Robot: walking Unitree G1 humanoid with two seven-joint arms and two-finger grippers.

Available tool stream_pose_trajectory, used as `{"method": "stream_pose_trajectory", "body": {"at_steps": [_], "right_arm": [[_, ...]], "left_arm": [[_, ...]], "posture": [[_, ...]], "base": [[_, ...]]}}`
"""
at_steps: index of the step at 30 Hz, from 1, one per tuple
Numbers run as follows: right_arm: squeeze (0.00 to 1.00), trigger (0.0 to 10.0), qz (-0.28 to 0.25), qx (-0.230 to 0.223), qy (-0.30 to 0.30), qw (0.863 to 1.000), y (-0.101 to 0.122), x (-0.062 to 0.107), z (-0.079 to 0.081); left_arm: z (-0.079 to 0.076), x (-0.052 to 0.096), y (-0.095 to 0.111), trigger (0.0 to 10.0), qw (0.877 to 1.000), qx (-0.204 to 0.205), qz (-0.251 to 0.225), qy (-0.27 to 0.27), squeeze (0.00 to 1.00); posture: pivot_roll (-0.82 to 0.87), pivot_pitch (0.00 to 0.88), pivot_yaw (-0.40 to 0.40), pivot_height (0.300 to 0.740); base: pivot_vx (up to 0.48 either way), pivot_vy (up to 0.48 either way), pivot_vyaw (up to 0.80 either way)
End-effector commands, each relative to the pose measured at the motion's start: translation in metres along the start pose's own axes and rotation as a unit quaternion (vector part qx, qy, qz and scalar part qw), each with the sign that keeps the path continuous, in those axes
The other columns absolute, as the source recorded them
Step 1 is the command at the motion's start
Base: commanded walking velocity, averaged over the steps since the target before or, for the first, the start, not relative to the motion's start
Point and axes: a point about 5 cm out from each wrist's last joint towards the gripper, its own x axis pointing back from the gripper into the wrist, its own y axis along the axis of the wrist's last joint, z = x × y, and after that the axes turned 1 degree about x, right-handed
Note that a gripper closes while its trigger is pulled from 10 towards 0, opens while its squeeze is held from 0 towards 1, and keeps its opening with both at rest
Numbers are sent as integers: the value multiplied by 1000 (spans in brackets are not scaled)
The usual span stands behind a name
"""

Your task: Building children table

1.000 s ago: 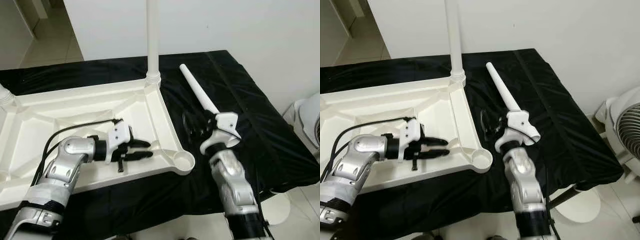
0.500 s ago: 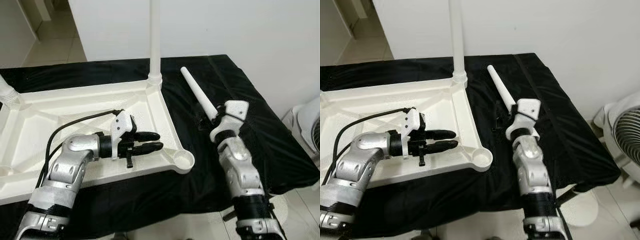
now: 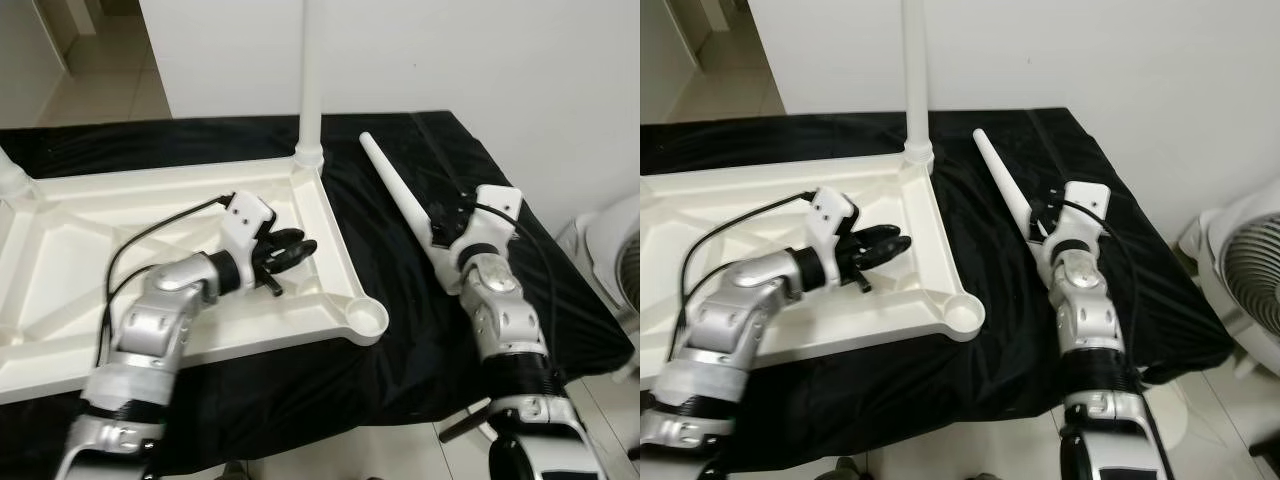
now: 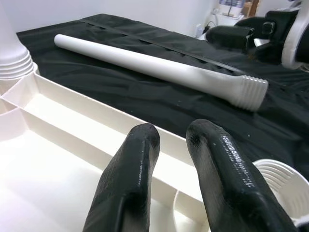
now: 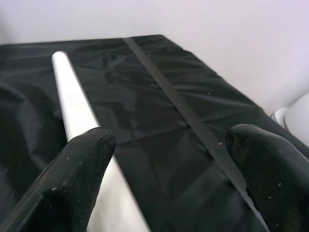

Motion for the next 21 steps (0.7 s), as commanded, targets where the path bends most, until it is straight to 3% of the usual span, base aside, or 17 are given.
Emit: {"method": "stream_pose_trajectory", "body": {"at_steps": [1, 10, 11, 12, 13, 17, 21], "right_arm": [[0, 10000, 51, -21, -45, 997, -6, -6, -7], [0, 10000, 75, -40, -67, 994, -8, -9, -9], [0, 10000, 107, -47, -72, 990, -10, -11, -9], [0, 10000, 107, -47, -72, 990, -10, -11, -9], [0, 10000, 110, -40, -64, 991, -7, -13, -8], [0, 10000, 107, -39, -52, 992, -4, -14, -7], [0, 10000, 69, -39, -24, 997, 10, -14, -1]], "left_arm": [[0, -4, 4, 10000, 999, 1, 8, 38, 0], [-2, -7, 8, 10000, 999, 3, 7, 46, 0], [-7, -12, 13, 10000, 999, 1, -5, 40, 0], [-7, -12, 13, 10000, 999, 1, -5, 40, 0], [-18, -18, 16, 10000, 999, 3, -19, 35, 0], [-26, -21, 20, 10000, 999, 6, -33, 34, 0], [-33, -27, 32, 10000, 996, 19, -65, 64, 0]], "posture": [[103, 51, -27, 740], [103, 51, -27, 740], [91, 56, -30, 740], [91, 56, -30, 740], [83, 51, -28, 740], [84, 49, -27, 740], [97, 39, -39, 740]], "base": [[0, 0, 0], [0, 0, 0], [0, 0, 0], [0, 0, 0], [0, 0, 0], [0, 0, 0], [0, 0, 0]]}}
